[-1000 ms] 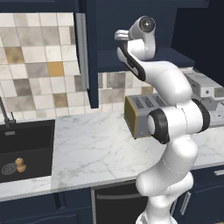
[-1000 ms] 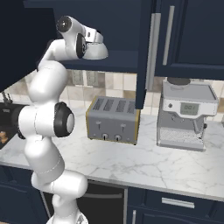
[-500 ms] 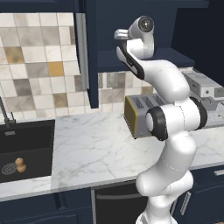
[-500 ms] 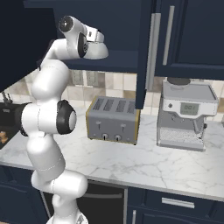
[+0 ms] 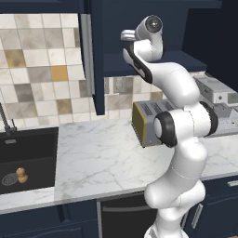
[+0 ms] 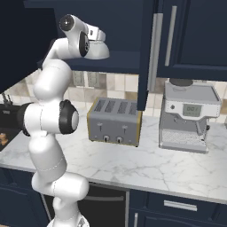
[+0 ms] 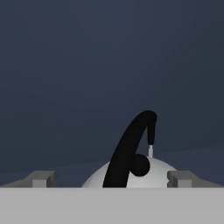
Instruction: Open the cabinet, pick the kettle from the cabinet, and place it in the sink.
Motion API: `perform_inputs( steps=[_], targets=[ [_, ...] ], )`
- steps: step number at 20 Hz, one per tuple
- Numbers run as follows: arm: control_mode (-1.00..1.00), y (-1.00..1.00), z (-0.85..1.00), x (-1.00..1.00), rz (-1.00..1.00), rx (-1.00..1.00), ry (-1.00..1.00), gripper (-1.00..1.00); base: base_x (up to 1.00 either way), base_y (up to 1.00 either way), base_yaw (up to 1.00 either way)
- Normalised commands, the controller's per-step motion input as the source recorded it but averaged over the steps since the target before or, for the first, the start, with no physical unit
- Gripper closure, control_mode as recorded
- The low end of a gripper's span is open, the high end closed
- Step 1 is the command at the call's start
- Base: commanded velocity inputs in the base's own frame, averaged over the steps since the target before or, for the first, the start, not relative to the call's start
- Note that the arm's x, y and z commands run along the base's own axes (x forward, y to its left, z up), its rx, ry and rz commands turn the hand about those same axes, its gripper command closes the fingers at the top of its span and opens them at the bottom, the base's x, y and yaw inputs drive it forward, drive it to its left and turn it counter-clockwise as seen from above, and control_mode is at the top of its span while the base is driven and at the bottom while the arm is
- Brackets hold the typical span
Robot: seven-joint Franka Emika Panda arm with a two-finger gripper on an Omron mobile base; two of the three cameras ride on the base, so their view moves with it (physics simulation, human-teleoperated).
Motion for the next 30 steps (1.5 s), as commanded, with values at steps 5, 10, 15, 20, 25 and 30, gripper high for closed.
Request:
perform_inputs(
  steps=[5, 10, 15, 20, 25, 30],
  targets=[
    [-1.00, 0.00, 0.00, 0.11, 0.00, -0.02, 0.00, -1.00, 0.00, 0.00, 0.00],
    [-1.00, 0.00, 0.00, 0.07, 0.00, -0.02, 0.00, -1.00, 0.00, 0.00, 0.00],
    [-1.00, -0.02, -0.01, 0.05, 0.00, -0.02, 0.00, -1.00, 0.00, 0.00, 0.00],
    [-1.00, -0.04, -0.06, 0.01, 0.00, -0.01, 0.00, -1.00, 0.00, 0.00, 0.00],
    [-1.00, -0.01, -0.12, 0.00, -0.01, 0.00, 0.00, 1.00, 0.00, 0.00, 0.00],
    [-1.00, 0.00, -0.14, 0.00, -0.03, 0.00, 0.01, 1.00, 0.00, 0.00, 0.00]
  ],
)
